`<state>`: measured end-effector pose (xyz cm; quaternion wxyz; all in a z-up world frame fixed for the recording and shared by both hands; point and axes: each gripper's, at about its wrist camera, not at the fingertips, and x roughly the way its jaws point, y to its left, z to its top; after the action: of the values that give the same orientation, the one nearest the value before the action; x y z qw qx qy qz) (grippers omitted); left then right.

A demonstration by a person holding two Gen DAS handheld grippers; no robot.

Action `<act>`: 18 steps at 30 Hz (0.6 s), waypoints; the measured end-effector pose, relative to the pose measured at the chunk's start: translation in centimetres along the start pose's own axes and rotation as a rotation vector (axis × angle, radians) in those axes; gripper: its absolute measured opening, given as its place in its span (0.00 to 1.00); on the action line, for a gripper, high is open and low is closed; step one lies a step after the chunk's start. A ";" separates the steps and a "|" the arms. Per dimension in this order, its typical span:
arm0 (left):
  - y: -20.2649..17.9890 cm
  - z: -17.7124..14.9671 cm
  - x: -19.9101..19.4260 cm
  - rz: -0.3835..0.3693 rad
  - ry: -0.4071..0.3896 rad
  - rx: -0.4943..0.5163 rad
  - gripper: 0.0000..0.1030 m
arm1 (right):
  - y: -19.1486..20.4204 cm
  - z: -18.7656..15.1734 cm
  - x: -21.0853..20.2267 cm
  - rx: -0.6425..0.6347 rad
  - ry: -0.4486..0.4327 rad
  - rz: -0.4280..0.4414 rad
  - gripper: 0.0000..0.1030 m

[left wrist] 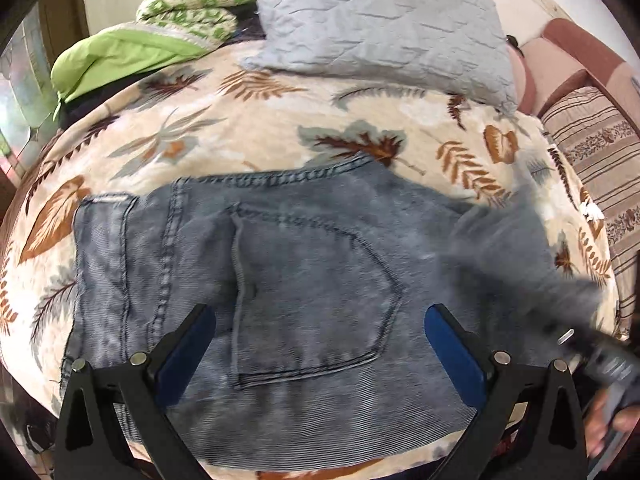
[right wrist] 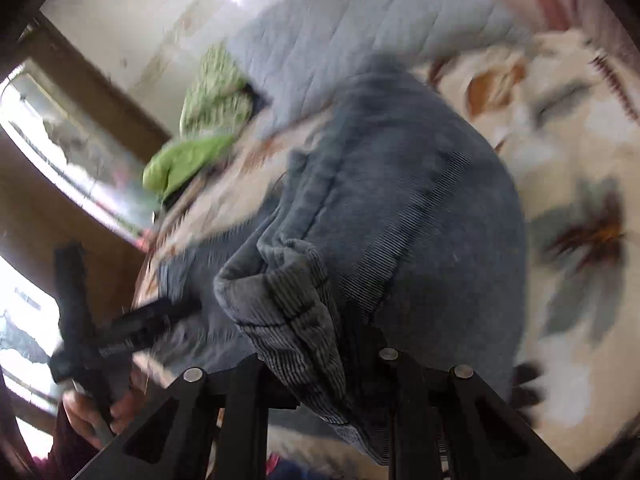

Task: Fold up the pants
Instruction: 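Lay the folded leg onto the seat with right gripper and release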

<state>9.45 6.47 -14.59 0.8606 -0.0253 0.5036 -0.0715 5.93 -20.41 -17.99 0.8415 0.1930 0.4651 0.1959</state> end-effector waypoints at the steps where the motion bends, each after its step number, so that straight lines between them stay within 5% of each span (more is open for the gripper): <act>1: 0.3 -0.2 0.3 0.004 0.011 -0.004 1.00 | 0.3 -0.6 1.7 0.003 0.059 -0.010 0.23; 4: 0.7 -0.8 0.8 -0.001 0.041 -0.011 1.00 | 0.7 -1.9 4.2 -0.034 0.114 -0.088 0.27; 9: -0.3 -0.9 0.8 -0.020 0.041 0.009 1.00 | 0.2 -2.3 1.8 -0.047 0.106 0.074 0.64; 14: -2.8 -0.5 0.7 -0.038 0.033 0.063 1.00 | -2.4 -3.7 -1.1 0.023 0.061 0.258 0.66; 18: -5.6 -0.2 1.0 -0.042 0.038 0.123 1.00 | -6.2 -3.9 -2.6 0.183 -0.034 0.272 0.65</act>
<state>9.27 0.83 -14.89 0.8492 0.0188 0.5137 -0.1207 2.21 -26.43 -21.17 0.7937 0.3335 0.4363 0.2616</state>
